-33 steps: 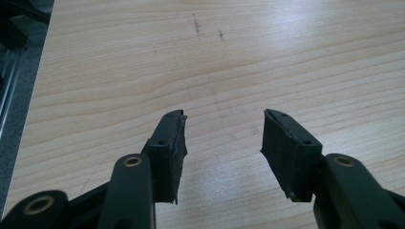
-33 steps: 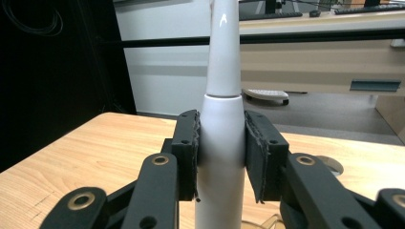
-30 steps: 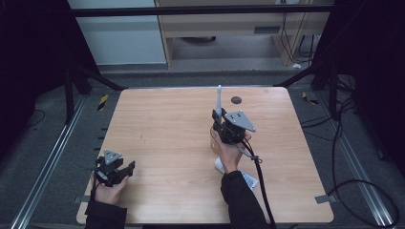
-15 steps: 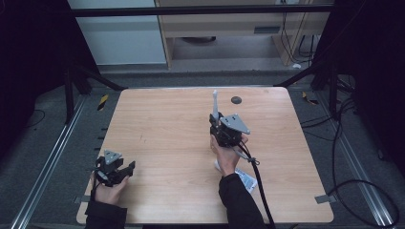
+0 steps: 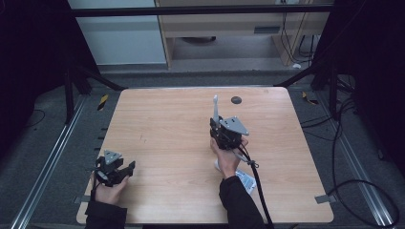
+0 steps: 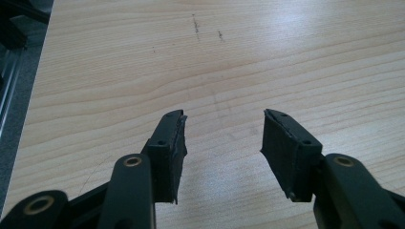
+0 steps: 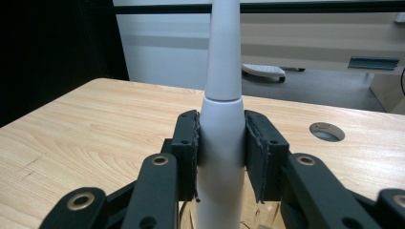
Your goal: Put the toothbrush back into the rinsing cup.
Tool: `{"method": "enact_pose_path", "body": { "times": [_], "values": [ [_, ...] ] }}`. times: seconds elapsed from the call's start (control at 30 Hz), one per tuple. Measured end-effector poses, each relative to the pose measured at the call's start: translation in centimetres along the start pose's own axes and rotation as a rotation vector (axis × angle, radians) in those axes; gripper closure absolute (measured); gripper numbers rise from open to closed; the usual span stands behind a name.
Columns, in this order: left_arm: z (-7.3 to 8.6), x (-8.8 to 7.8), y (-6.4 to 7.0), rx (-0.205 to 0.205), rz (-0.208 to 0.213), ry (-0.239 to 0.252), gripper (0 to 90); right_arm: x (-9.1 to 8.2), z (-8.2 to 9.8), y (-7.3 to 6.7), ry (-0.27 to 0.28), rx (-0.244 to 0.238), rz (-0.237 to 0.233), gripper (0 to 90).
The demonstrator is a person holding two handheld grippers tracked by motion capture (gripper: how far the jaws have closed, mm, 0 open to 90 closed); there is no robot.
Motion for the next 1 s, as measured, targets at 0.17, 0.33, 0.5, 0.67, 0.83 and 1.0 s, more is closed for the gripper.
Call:
{"method": "enact_pose_path", "body": {
  "times": [0.17,0.33,0.5,0.67,0.83,1.0],
  "values": [
    [0.0,0.0,0.0,0.0,0.0,0.0,49.0,0.0,0.3,-0.1,0.004,-0.001,-0.002,67.5],
    [0.0,0.0,0.0,0.0,0.001,0.0,49.0,0.0,0.5,-0.1,0.002,0.002,-0.001,67.5],
    [0.0,0.0,0.0,0.0,0.001,0.0,49.0,0.1,0.8,-0.2,-0.008,-0.004,-0.002,67.4],
    [0.0,0.0,0.0,0.0,0.001,0.0,49.0,0.1,1.0,-0.1,-0.019,-0.005,-0.002,67.4],
    [0.0,0.0,0.0,0.0,0.001,0.0,49.1,0.1,1.3,-0.1,-0.032,-0.008,-0.003,67.4],
    [0.0,0.0,0.0,0.0,0.001,-0.001,49.0,0.0,1.4,-0.1,-0.032,-0.007,-0.004,67.3]
  ]
}}
Point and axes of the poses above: each handheld gripper's, and its own axes: x roughly forward along the jaws, z roughly out of its underside, y roughly to its right, the point moved 4 cm from there along x, roughly forward along the jaws, and after that the axes turned 8 degrees about z, right-handed, at the moved point
